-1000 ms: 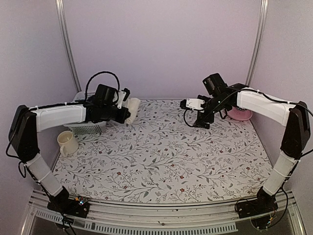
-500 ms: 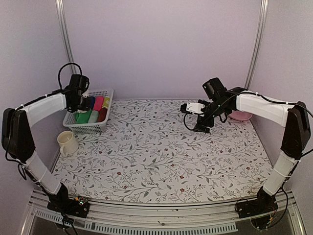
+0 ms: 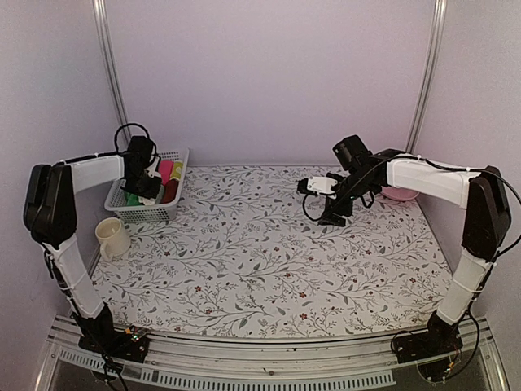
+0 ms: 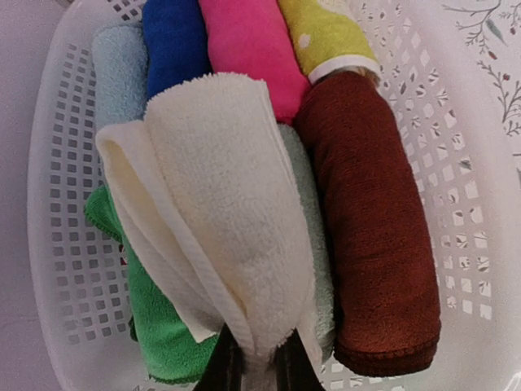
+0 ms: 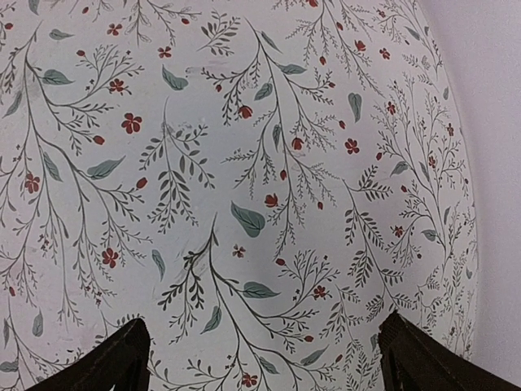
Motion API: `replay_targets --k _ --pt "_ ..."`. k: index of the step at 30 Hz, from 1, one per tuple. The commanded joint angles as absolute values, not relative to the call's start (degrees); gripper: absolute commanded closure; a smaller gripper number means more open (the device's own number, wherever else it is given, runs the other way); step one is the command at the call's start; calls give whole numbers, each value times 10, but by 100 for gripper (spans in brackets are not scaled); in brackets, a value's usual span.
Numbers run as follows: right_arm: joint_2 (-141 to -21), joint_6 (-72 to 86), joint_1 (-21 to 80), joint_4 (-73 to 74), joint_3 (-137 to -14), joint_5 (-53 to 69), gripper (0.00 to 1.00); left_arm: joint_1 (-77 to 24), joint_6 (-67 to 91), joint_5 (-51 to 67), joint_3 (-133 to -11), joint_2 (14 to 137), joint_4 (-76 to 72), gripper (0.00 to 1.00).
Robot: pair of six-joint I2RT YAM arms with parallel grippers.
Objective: Roll the towels
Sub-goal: Place the towel in the bin.
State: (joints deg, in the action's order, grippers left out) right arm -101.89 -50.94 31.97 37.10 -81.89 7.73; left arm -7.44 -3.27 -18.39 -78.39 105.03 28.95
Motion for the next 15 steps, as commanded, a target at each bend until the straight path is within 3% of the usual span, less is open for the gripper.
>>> replay_targets --k 1,15 --pt "-1024 -502 322 364 -815 86 1 -60 -34 -67 -799 1048 310 100" --pt "-1024 -503 324 364 -813 94 1 -18 -44 153 -803 1053 351 100"
